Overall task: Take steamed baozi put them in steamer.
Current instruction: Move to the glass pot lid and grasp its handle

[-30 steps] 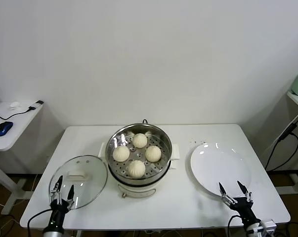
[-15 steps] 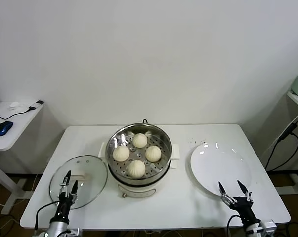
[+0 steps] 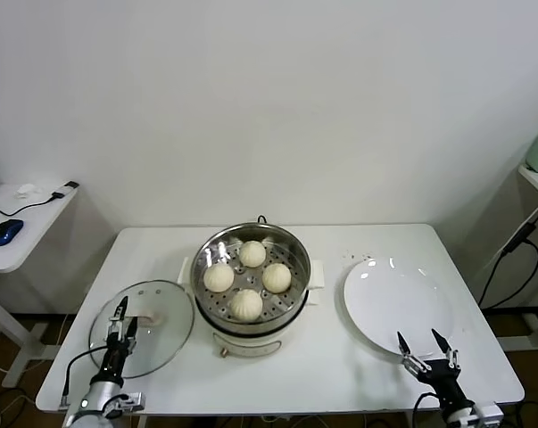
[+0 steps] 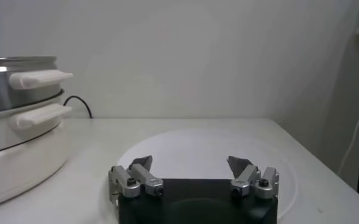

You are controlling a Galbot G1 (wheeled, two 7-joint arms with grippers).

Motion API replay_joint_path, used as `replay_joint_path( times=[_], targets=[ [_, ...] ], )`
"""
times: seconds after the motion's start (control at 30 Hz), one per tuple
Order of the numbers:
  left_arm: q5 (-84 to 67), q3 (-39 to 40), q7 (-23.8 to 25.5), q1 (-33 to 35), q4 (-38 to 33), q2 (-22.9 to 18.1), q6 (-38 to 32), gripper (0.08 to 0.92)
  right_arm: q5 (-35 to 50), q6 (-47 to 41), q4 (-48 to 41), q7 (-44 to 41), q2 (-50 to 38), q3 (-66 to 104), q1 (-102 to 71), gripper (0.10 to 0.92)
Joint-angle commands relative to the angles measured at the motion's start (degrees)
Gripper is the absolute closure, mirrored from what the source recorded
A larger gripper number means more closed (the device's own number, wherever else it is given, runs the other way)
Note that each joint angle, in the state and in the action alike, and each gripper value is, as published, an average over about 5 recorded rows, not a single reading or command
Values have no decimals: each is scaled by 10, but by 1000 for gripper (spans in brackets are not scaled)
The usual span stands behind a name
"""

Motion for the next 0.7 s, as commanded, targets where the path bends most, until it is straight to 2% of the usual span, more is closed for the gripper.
replay_joint_path(
  times=[0.03, 0.13, 0.7],
  targets=[
    [3, -3, 3, -15, 15, 8, 0, 180, -7, 0, -1, -1, 4, 0, 0, 203],
    [2, 0, 4, -18, 21, 7, 2, 222, -10, 0, -2, -2, 7, -3, 3, 203],
    [-22, 4, 2, -26, 51, -9, 25, 709, -20, 6, -11, -8, 14, -11, 7, 203]
  ],
)
